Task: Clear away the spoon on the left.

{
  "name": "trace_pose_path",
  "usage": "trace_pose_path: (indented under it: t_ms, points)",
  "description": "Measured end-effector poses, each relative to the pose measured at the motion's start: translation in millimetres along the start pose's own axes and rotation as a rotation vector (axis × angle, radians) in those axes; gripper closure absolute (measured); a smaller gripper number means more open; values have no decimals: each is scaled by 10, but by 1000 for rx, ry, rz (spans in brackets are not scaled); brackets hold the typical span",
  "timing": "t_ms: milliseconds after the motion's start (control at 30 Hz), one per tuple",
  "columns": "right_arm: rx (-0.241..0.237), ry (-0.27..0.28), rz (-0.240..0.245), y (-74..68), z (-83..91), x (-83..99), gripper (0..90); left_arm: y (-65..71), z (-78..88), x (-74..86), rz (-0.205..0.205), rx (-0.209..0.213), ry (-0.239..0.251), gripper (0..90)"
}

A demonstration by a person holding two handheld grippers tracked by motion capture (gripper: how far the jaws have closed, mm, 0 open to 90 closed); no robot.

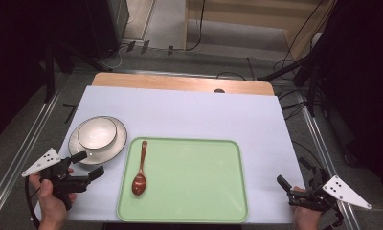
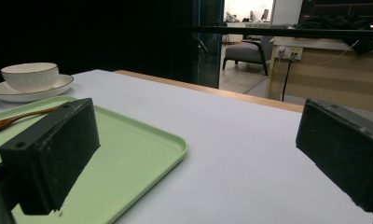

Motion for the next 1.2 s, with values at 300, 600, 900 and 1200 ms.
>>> trace_pose_path:
  t_ms: [300, 600, 900, 1200]
  points:
    - [3, 1, -4, 2, 3, 1, 0, -141, 195, 75, -8, -63, 30, 0]
    - [3, -1, -2, -3, 5, 1, 0, -331, 420, 120, 8, -119, 50, 0]
    - [4, 4, -2, -1, 8, 3, 0, -421, 540, 132, 9, -158, 67, 0]
    - [2, 1, 0, -2, 2, -1, 0, -312, 484, 82, 6, -140, 61, 0]
Point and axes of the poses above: each handheld gripper's, and its own axes: z roughly backward along the jaws, x roughly out of its underside, y roughly to its right, the point moved 1 cm from there along -z, roughly forward along the jaws, and after that the axes turned 7 degrees about z, right-handed, at the moved point
